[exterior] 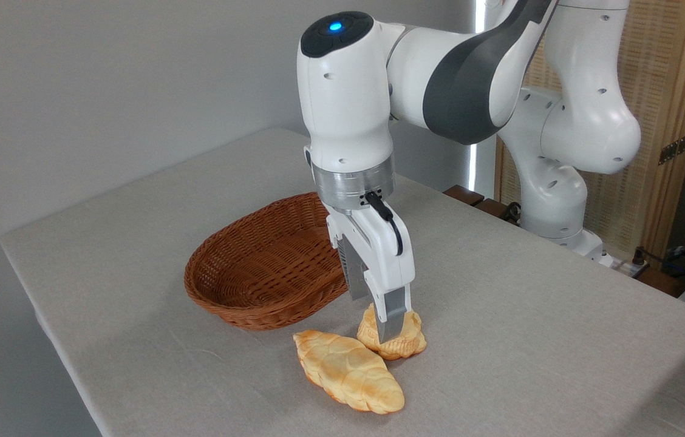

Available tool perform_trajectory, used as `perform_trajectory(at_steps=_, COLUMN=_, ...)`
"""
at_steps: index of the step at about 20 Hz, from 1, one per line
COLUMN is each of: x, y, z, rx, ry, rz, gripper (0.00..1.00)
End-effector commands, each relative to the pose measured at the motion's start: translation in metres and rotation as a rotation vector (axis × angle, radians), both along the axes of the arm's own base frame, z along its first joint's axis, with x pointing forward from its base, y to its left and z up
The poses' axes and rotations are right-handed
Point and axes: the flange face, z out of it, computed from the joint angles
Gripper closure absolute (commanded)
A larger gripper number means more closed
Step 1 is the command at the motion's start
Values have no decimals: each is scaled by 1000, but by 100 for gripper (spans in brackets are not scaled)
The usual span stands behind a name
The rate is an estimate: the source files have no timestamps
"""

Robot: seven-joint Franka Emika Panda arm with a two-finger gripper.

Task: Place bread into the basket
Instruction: 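Close the gripper on the round bread roll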

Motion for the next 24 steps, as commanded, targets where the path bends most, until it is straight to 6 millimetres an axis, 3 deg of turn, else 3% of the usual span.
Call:
perform_trajectory(at_steps=1, x=-10, y=3, z=-7, rx=2, ry=6, rz=-29, gripper=0)
perform_trajectory(at_steps=16, x=-12, y=9, z=-24, rx=55, ry=43, rz=-60, gripper=1)
perform_trajectory(at_steps=20, x=-8, y=8, z=-27, rx=58, ry=35, rz=-63, gripper=32)
perform_trajectory(at_steps=22, x=-9, y=8, z=-27, rx=58, ry=37, rz=-63, gripper=39)
perform_trajectory(at_steps=24, x=-8, y=7, z=-27, rx=58, ry=37, rz=-65, gripper=39)
